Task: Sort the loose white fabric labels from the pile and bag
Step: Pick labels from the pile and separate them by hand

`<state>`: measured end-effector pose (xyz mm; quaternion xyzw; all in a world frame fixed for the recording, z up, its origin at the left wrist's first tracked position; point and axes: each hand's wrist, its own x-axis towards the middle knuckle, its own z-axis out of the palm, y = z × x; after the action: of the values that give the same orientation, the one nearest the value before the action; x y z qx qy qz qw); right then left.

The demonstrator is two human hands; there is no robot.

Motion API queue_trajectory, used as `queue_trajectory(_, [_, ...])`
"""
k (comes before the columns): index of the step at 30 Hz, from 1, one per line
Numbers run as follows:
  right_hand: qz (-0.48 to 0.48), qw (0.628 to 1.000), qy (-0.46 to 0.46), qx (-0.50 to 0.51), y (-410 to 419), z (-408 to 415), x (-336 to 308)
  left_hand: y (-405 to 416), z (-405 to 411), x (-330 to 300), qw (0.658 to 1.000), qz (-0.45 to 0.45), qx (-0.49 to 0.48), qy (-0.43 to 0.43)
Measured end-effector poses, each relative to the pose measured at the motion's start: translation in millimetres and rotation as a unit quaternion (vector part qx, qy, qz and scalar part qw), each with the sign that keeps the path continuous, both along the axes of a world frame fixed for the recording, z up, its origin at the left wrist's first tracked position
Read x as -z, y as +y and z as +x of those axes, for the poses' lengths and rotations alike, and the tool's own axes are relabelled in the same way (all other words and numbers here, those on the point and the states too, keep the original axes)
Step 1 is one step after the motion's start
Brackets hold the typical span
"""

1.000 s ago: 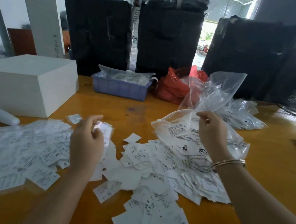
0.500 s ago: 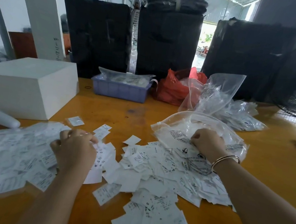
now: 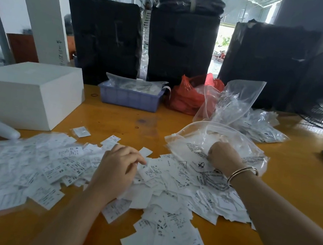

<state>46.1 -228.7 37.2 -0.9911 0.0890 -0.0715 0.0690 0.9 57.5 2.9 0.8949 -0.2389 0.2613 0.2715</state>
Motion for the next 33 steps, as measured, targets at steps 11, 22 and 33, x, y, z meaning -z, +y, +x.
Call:
queue_trajectory(11, [0.025, 0.993, -0.119, 0.014, 1.3, -3.3, -19.6, -4.3, -0.4, -1.3, 1.0, 0.011, 0.017, 0.015])
queue_trajectory(22, [0.476, 0.838, -0.179, -0.198, 81.0, -51.7, -26.2, -13.9, -7.0, -9.2, 0.903, -0.303, 0.132, 0.275])
queue_trajectory(33, [0.457, 0.865, -0.094, -0.186, 111.7, -65.9, 16.7, -12.2, -0.6, -9.9, 0.786, -0.532, 0.034, 0.314])
